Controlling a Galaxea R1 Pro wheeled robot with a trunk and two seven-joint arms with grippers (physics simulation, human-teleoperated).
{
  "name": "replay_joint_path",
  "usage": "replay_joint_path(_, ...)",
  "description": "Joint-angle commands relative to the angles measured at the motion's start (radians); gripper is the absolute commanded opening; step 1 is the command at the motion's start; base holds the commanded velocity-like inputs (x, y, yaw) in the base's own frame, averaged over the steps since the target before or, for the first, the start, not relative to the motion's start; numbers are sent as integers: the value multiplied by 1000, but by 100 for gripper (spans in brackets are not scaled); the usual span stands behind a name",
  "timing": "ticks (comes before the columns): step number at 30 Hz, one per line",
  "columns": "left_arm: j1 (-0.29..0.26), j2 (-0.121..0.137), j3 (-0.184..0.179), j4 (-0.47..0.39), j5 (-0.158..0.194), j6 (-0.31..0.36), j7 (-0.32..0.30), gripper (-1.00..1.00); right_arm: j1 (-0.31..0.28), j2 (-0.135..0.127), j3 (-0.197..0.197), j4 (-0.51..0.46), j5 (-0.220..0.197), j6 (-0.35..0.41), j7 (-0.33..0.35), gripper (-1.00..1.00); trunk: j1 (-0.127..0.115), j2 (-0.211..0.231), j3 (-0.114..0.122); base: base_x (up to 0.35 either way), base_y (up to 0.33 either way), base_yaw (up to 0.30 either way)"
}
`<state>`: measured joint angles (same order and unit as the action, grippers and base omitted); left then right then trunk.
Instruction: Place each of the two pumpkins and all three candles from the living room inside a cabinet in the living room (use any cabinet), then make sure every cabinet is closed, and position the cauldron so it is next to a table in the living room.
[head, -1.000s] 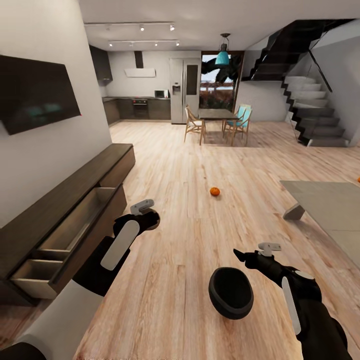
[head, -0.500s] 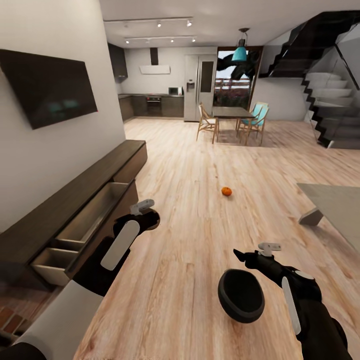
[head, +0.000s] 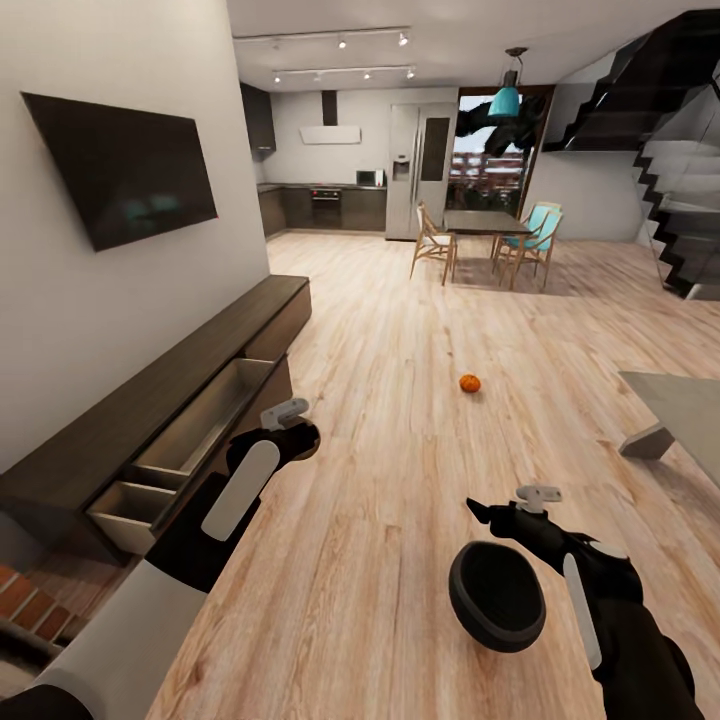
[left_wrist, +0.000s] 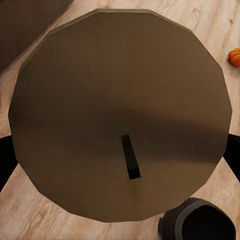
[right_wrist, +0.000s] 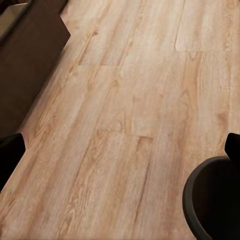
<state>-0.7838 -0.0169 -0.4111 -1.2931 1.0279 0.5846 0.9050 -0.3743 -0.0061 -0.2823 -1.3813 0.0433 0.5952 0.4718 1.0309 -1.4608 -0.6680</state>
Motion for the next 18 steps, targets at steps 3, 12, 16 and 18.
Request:
replay_joint_path(3,8,-3,-4,12,3,-6,-3,-100,-1,-2,3,16,1,-6,-2,100,0,0,0,0,0,2)
replay_joint_path(12,15,-5,-6,26,0,-6,-5,-100,-3,-2,3,30,1,0,-3,100,0,0,0,135,54,0)
replay_joint_path(16,15,-5,-6,27,0,-6,-7,-100,-3,-2,3,30,1,0,-4,100,0,0,0,294,120,0)
replay_joint_path(18,15,-5,-6,27,0,-6,-8,-100,-3,-2,3,30,1,0,-4,100,0,0,0,298,121,0)
